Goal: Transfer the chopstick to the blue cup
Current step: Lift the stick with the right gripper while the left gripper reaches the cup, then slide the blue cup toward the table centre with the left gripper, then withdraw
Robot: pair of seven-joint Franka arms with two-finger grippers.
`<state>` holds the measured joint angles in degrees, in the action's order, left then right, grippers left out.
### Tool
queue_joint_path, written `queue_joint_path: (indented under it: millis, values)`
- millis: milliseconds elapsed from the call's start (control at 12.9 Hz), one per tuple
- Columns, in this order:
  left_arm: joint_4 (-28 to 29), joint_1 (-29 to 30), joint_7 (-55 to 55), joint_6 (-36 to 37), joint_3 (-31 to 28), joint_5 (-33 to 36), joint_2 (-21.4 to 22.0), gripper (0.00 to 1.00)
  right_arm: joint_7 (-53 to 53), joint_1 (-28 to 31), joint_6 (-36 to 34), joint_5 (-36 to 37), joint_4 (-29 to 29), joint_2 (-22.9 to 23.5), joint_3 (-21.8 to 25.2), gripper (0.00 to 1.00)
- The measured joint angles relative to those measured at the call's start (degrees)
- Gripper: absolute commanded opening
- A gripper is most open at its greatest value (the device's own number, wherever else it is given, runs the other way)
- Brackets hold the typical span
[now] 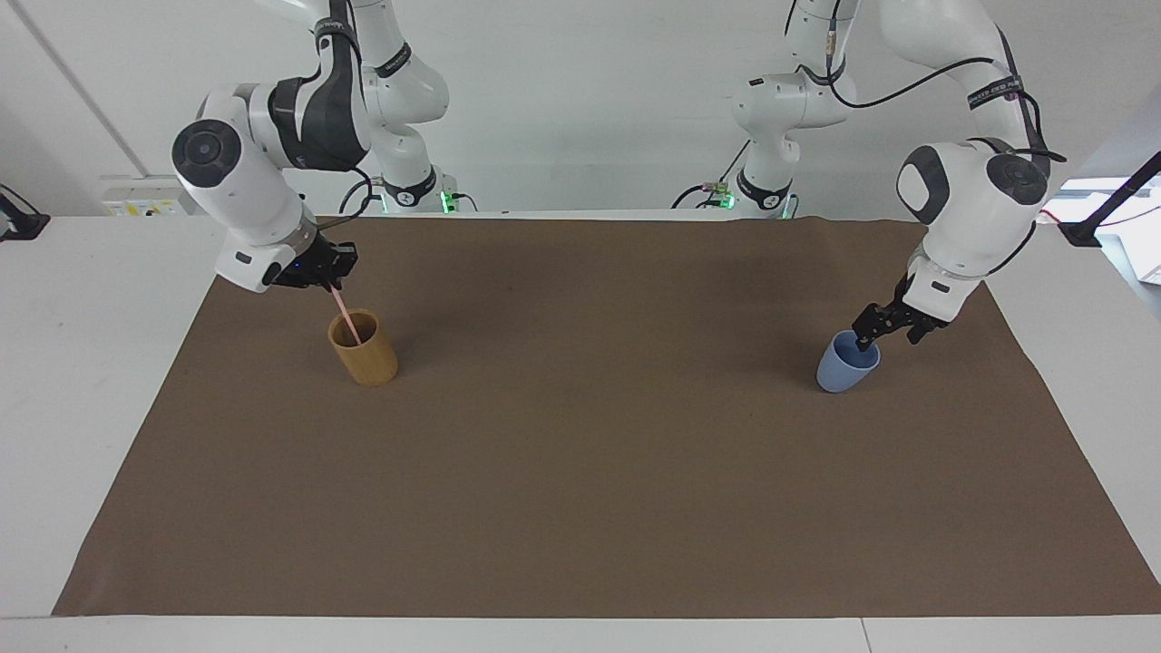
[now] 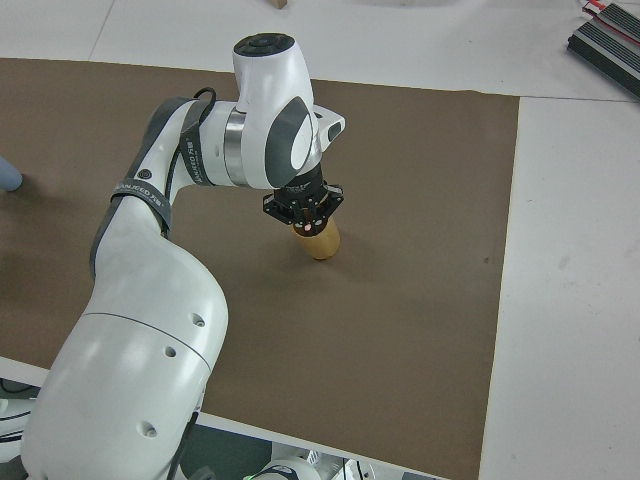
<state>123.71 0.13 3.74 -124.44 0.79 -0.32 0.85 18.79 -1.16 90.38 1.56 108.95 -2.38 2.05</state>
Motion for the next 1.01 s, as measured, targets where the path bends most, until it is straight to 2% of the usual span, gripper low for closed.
queue_joint_path:
  millis: [77, 309, 541, 619, 773, 928, 1006]
  values:
    - [0.8, 0.1, 0.0, -0.4, 0.0, 0.0, 0.0, 0.02, 0.0, 0.0, -2.1, 0.0, -2.5, 0.2, -0.1, 0.00]
    - [4.2, 0.1, 0.0, -5.2, 0.3, 0.0, -0.7, 0.00, 0.0, -0.1, -7.0, 0.0, -7.6, 0.4, -0.2, 0.00]
    - [3.7, -1.4, 3.1, -8.5, 0.7, 0.0, -1.5, 0.00, 0.0, -0.2, -13.5, 0.0, -13.8, 0.8, -0.3, 0.00]
    - [3.2, -4.0, 7.5, -8.8, 0.8, -0.1, -1.7, 0.00, 0.0, -0.2, -17.4, 0.0, -17.2, 1.0, -0.3, 0.00]
    - [2.1, -14.4, 23.2, -8.9, 1.1, -0.1, -1.9, 0.00, 0.0, -0.1, -26.2, 0.0, -25.9, 2.7, -0.3, 0.00]
    - [1.0, -26.5, 38.6, -8.6, 1.6, -0.1, -2.2, 0.00, 0.0, -0.1, -30.7, -0.1, -32.1, 4.9, -0.3, 0.00]
    - [0.7, -30.7, 43.2, -8.3, 1.7, -0.1, -2.5, 0.00, 0.0, -0.2, -31.0, -0.2, -33.1, 5.5, -0.3, 0.00]
